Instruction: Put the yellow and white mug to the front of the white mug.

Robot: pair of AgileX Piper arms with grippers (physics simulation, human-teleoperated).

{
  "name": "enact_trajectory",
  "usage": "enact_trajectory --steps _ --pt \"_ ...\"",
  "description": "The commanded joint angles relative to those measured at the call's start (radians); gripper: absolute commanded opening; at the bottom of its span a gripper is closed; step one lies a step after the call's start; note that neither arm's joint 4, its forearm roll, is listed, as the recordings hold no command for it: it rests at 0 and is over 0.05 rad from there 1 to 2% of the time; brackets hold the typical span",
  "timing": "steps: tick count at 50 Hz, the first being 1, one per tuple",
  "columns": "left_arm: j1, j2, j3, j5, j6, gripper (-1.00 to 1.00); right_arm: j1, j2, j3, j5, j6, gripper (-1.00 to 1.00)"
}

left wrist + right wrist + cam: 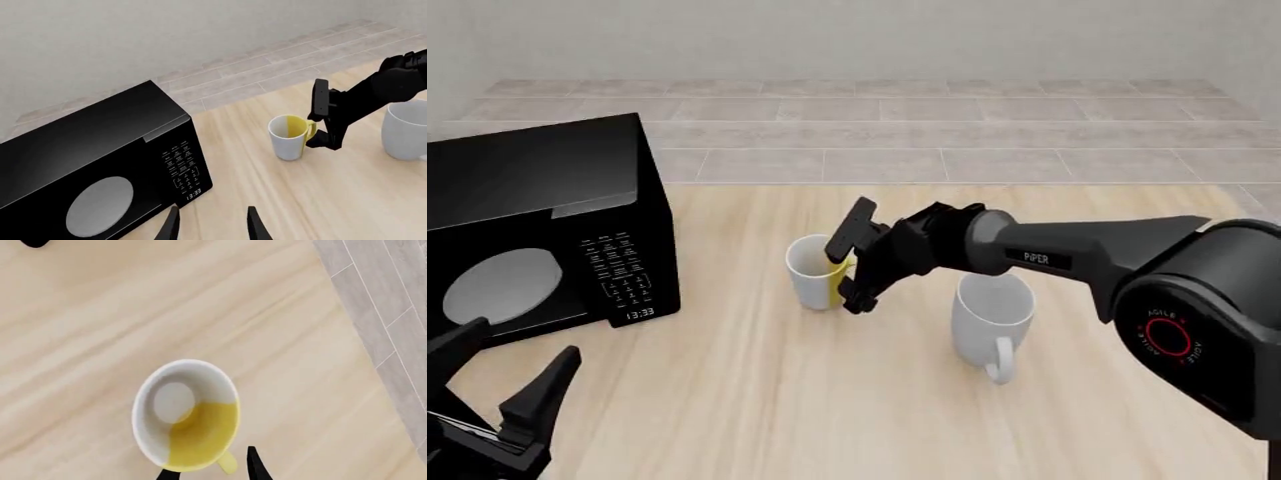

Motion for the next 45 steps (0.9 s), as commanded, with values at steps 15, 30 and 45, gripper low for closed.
enact_trajectory --steps 15,30,45 --pt "0.0 0.0 0.0 0.0 0.0 1.0 0.042 0.073 0.01 -0.019 0.019 -1.0" --pt "0.0 0.0 0.0 0.0 0.0 1.0 0.049 0.054 0.034 -0.024 0.018 -1.0" --pt "0.0 0.0 0.0 0.0 0.0 1.0 0.029 -0.1 0.145 -0.066 0.008 -1.0"
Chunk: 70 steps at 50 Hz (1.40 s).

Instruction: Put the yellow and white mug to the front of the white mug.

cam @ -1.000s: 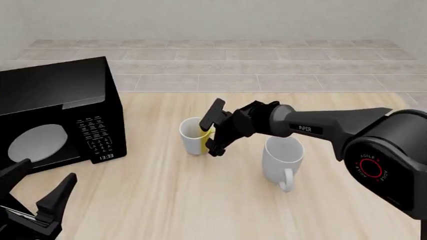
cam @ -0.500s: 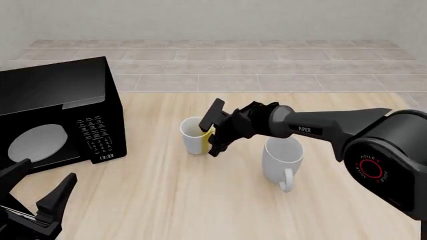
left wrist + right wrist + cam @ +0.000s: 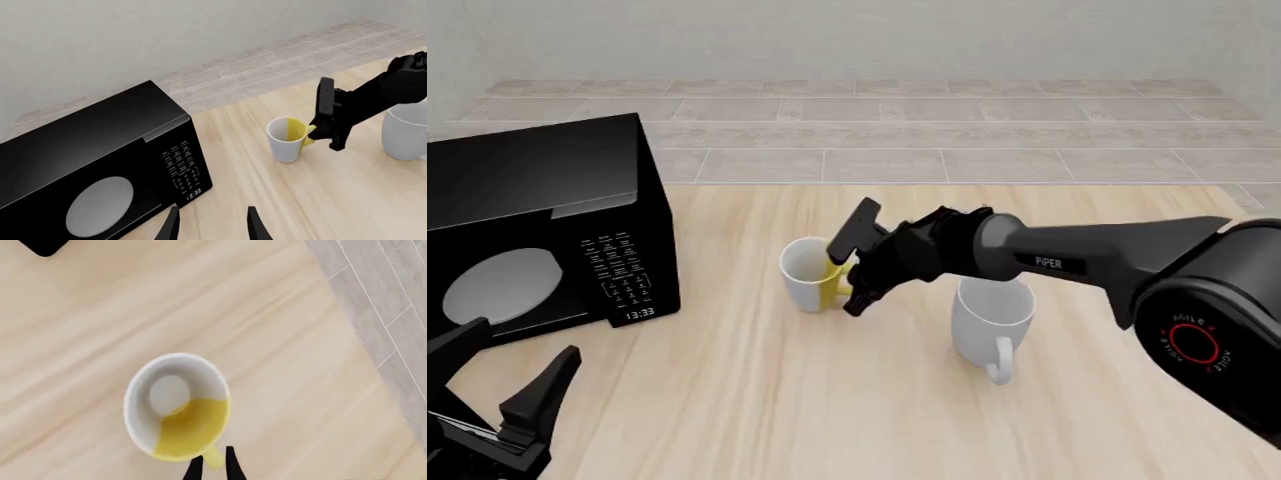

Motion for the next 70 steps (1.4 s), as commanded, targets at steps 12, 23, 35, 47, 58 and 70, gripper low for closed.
enact_trajectory --steps 12,23,35,47,58,70 --pt "0.0 0.0 0.0 0.0 0.0 1.0 0.021 -0.169 0.159 -0.038 -0.03 -1.0" --pt "0.0 0.0 0.0 0.0 0.0 1.0 0.013 -0.263 0.179 -0.022 -0.019 -1.0" --pt "0.0 0.0 0.0 0.0 0.0 1.0 -0.094 -0.328 0.167 0.012 -0.026 -1.0" --pt "0.0 0.0 0.0 0.0 0.0 1.0 -0.185 -0.393 0.185 0.042 -0.046 -1.0" --pt "0.0 0.0 0.0 0.0 0.0 1.0 -0.268 -0.43 0.239 0.023 -0.041 -1.0" --pt "0.0 0.0 0.0 0.0 0.0 1.0 -0.36 -0.453 0.287 0.001 -0.058 -1.0"
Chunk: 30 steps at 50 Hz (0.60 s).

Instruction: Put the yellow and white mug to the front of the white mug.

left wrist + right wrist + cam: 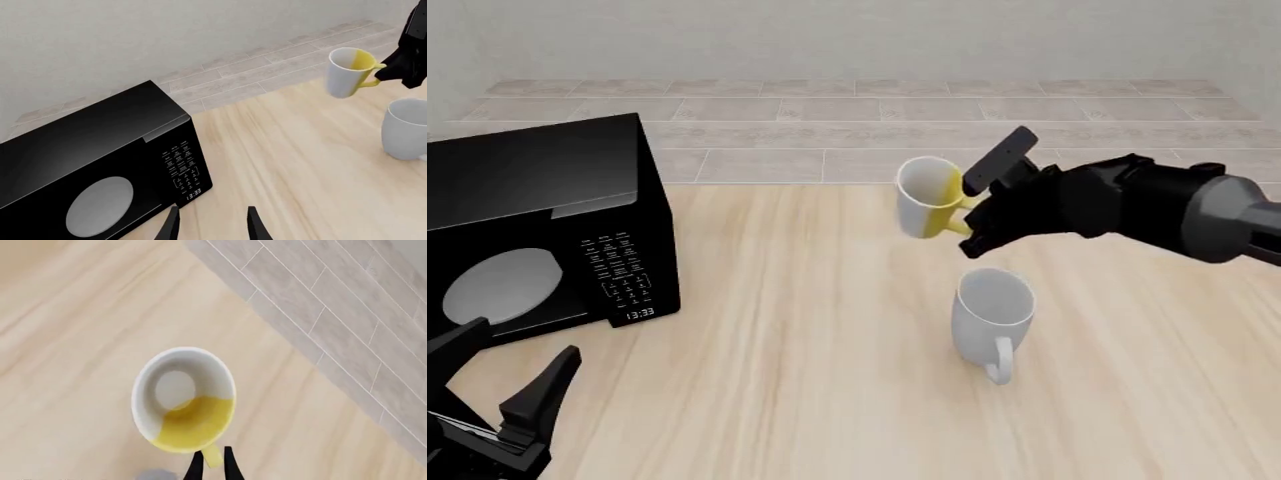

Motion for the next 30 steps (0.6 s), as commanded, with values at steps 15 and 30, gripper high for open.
enact_trajectory --steps 15,30 --pt "0.0 0.0 0.0 0.0 0.0 1.0 -0.186 -0.043 0.09 -0.049 -0.024 -1.0" --pt "0.0 0.0 0.0 0.0 0.0 1.0 -0.265 0.03 0.091 -0.092 -0.052 -1.0"
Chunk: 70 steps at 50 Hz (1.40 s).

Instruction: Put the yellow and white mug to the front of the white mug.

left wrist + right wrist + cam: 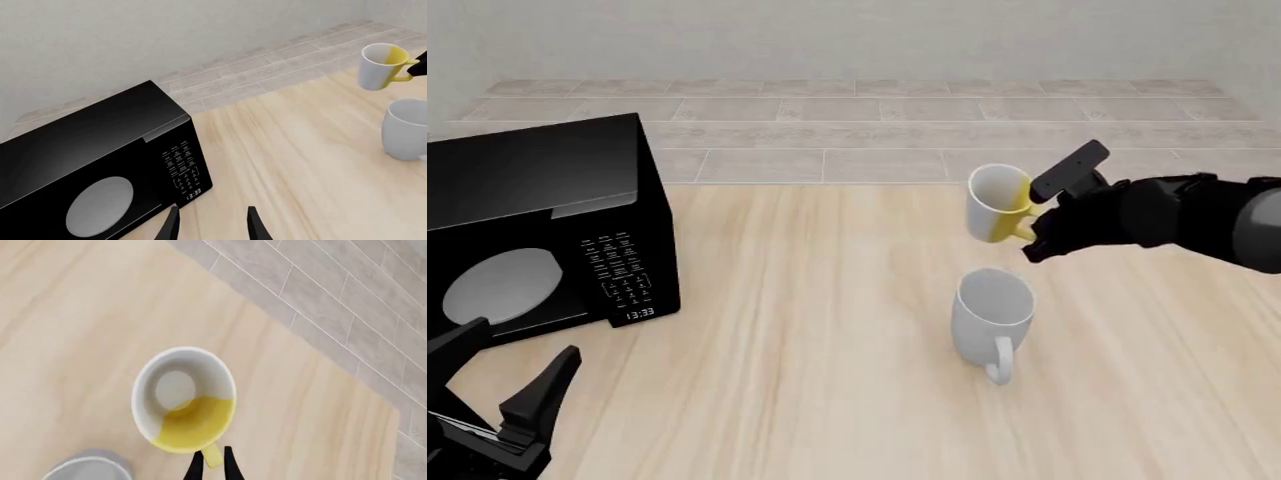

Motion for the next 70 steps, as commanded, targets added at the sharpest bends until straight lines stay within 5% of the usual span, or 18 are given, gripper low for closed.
enact_trajectory --steps 1,28,69,70 --pt "0.0 0.0 0.0 0.0 0.0 1.0 -0.061 0.047 0.004 -0.034 -0.009 -1.0" --pt "0.0 0.0 0.0 0.0 0.0 1.0 -0.06 0.262 -0.172 -0.01 -0.044 -1.0" --pt "0.0 0.0 0.0 0.0 0.0 1.0 -0.058 0.362 -0.18 -0.033 -0.038 -1.0" --pt "0.0 0.0 0.0 0.0 0.0 1.0 -0.06 0.36 -0.181 -0.031 -0.037 1.0"
